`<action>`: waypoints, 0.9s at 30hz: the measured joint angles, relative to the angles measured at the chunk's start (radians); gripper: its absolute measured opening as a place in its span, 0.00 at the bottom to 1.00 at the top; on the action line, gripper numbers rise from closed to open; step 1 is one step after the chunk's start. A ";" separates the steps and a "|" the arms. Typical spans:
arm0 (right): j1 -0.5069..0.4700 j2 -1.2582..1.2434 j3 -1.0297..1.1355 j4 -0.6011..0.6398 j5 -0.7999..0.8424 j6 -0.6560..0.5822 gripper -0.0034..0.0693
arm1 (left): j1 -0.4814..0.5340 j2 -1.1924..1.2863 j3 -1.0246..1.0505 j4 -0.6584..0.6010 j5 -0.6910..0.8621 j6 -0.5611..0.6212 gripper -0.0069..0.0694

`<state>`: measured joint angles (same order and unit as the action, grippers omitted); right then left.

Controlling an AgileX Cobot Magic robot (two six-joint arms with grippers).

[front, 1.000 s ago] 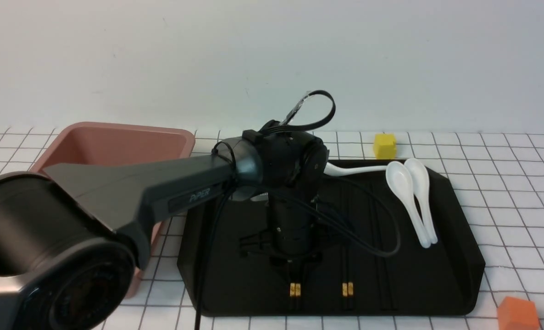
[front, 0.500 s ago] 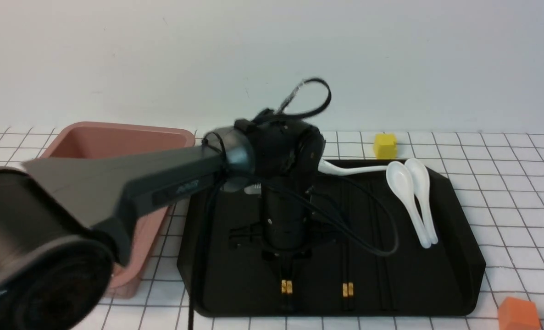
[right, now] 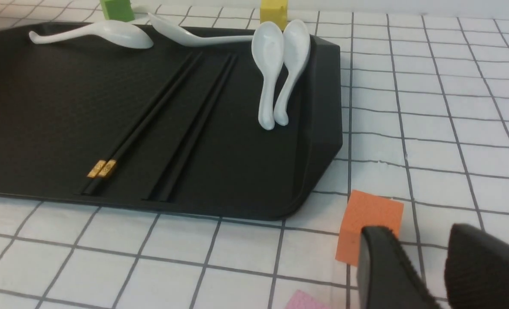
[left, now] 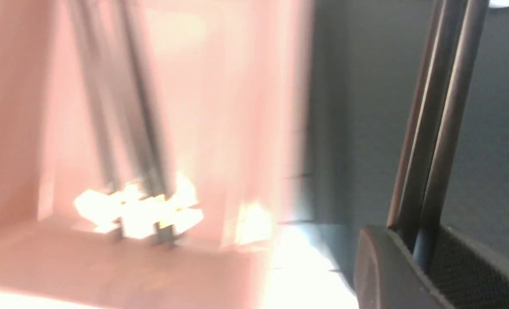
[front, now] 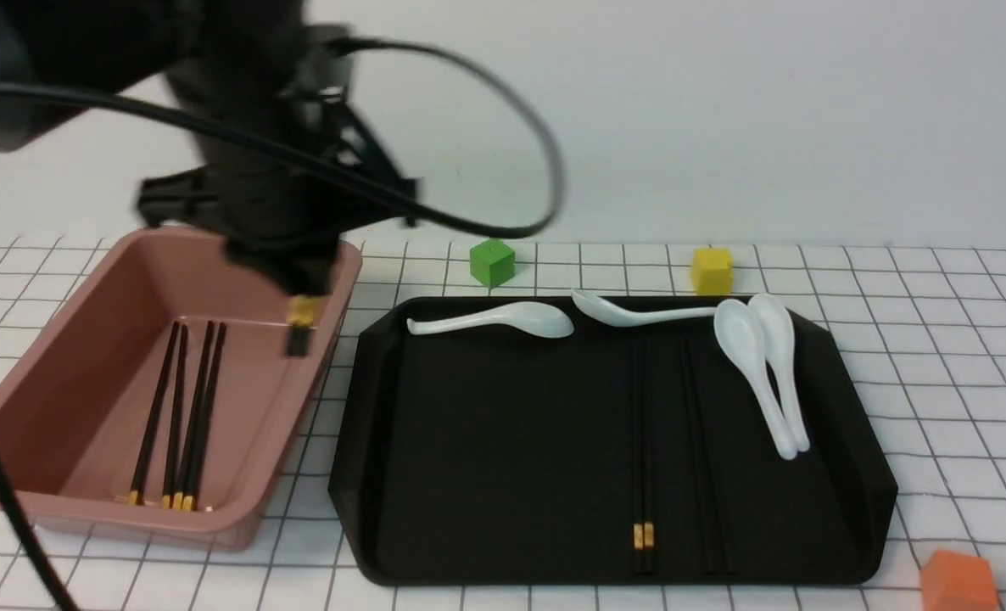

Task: On white black tablecloth take chopsticks from black tray and put them in box.
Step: 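Place the chopsticks into the pink bin with the left gripper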

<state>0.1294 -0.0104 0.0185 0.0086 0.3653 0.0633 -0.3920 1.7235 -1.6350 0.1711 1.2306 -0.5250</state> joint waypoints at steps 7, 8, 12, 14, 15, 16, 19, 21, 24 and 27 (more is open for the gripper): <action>0.000 0.000 0.000 0.001 0.000 0.000 0.38 | 0.222 0.084 0.158 -0.081 -0.098 0.129 0.25; 0.000 0.000 0.000 0.001 0.000 0.000 0.38 | 0.234 0.101 0.164 -0.081 -0.108 0.141 0.25; 0.000 0.000 0.000 0.001 0.000 0.000 0.38 | 0.250 0.163 0.167 -0.077 -0.137 0.152 0.26; 0.000 0.000 0.000 0.001 0.000 0.000 0.38 | 0.250 0.185 0.167 -0.080 -0.141 0.150 0.28; 0.000 0.000 0.000 0.001 0.000 0.000 0.38 | 0.250 0.191 0.167 -0.083 -0.142 0.145 0.30; 0.000 0.000 0.000 0.001 0.000 0.000 0.38 | 0.250 0.191 0.167 -0.083 -0.142 0.144 0.31; 0.000 0.000 0.000 0.001 0.000 0.000 0.38 | 0.250 0.195 0.167 -0.084 -0.120 0.144 0.37; 0.000 0.000 0.000 0.001 0.000 0.000 0.38 | 0.250 0.195 0.155 -0.081 -0.069 0.144 0.38; 0.000 0.000 0.000 0.001 0.000 0.000 0.38 | 0.250 0.178 0.126 -0.080 -0.028 0.144 0.35; 0.000 0.000 0.000 0.001 0.000 0.000 0.38 | 0.250 0.115 0.111 -0.080 -0.025 0.145 0.24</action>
<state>0.1294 -0.0104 0.0185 0.0099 0.3653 0.0633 -0.1421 1.8388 -1.5241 0.0912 1.2059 -0.3796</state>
